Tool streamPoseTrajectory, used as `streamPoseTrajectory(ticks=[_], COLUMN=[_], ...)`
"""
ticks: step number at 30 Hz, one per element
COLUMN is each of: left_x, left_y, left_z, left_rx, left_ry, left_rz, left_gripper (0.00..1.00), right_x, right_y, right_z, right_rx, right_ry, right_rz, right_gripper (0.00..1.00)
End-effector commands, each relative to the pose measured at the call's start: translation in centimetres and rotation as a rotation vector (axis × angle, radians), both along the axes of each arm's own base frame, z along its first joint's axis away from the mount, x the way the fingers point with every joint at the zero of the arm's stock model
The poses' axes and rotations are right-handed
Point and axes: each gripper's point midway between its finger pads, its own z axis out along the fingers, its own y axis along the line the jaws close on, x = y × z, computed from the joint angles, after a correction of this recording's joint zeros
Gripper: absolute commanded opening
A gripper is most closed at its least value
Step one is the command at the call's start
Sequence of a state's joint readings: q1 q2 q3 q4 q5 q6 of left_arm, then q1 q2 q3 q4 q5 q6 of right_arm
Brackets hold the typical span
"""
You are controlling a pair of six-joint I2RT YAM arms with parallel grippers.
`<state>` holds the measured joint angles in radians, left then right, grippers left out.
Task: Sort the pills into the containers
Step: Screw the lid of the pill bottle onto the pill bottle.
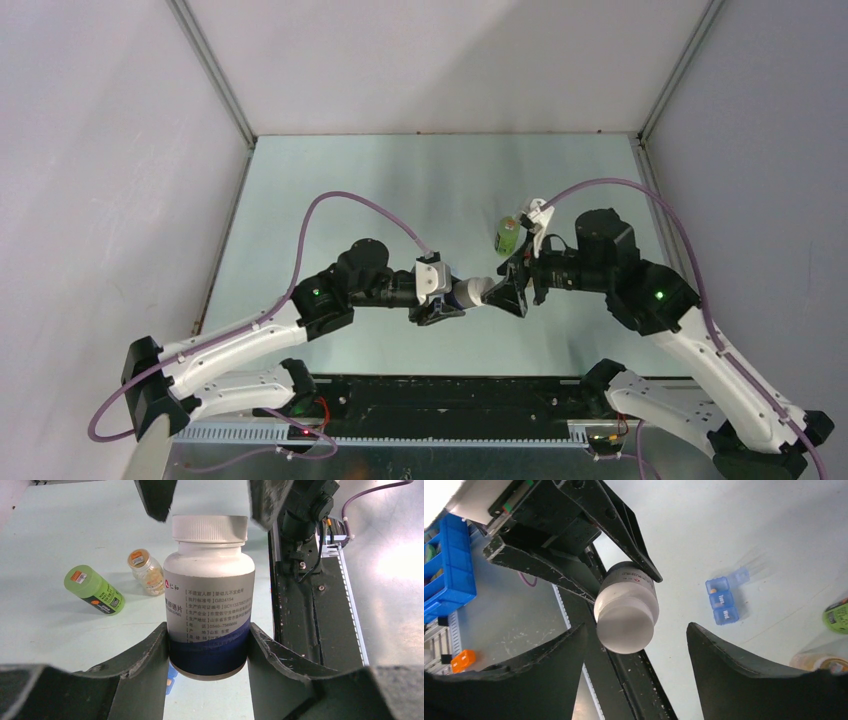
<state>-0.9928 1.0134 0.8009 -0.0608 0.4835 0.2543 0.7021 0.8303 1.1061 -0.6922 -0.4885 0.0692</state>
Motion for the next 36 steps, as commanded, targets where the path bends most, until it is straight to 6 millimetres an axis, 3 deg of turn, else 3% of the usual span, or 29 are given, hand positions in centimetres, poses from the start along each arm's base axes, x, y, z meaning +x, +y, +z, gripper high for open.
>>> streamPoseTrajectory(ticks=[1,4,9,12,18,20,21,23,24,28,32,36], left_x=[-0.5,-0.5,0.0,0.7,2.6,2.8,3.0,3.2,3.3,3.2,2.4,1.3], left_y=[-0.5,-0.5,-0.5,-0.4,0.3,0.4,0.4,0.4,0.3,0.1,-0.1,-0.4], left_z=[4.0,3.9,4.3,4.4,4.6,4.5,4.5,4.5,4.5,4.8,4.8,4.8], left_rx=[-0.104,-0.104,-0.124,-0.131,-0.142,-0.146,-0.148,-0.151,-0.152,-0.157,-0.157,-0.151], left_ry=[-0.065,-0.064,-0.081,-0.088,-0.102,-0.105,-0.107,-0.106,-0.101,-0.095,-0.090,-0.081], left_rz=[-0.037,-0.039,-0.013,0.032,0.150,0.169,0.178,0.187,0.191,0.182,0.135,0.071], left_gripper=[0.00,0.00,0.00,0.00,0.00,0.00,0.00,0.00,0.00,0.00,0.00,0.01], right_x=[0.1,0.9,2.9,3.3,5.1,5.6,5.6,5.2,5.2,4.4,1.8,0.5], right_y=[0.8,1.3,2.0,2.5,2.1,1.7,1.6,2.0,2.1,1.1,0.8,0.1], right_z=[0.2,-0.2,-0.3,0.4,-0.7,-0.8,-0.4,0.9,1.3,2.4,3.0,3.0], right_rx=[-0.002,-0.009,0.011,0.097,0.181,0.213,0.242,0.280,0.289,0.256,0.204,0.166], right_ry=[-0.016,-0.003,0.040,0.110,0.361,0.430,0.445,0.393,0.365,0.195,0.030,-0.085], right_rz=[0.059,0.031,-0.072,-0.137,-0.417,-0.503,-0.522,-0.461,-0.444,-0.347,-0.124,-0.023], right_gripper=[0.74,0.65,0.33,0.30,0.25,0.34,0.56,0.89,0.97,0.99,0.99,0.99])
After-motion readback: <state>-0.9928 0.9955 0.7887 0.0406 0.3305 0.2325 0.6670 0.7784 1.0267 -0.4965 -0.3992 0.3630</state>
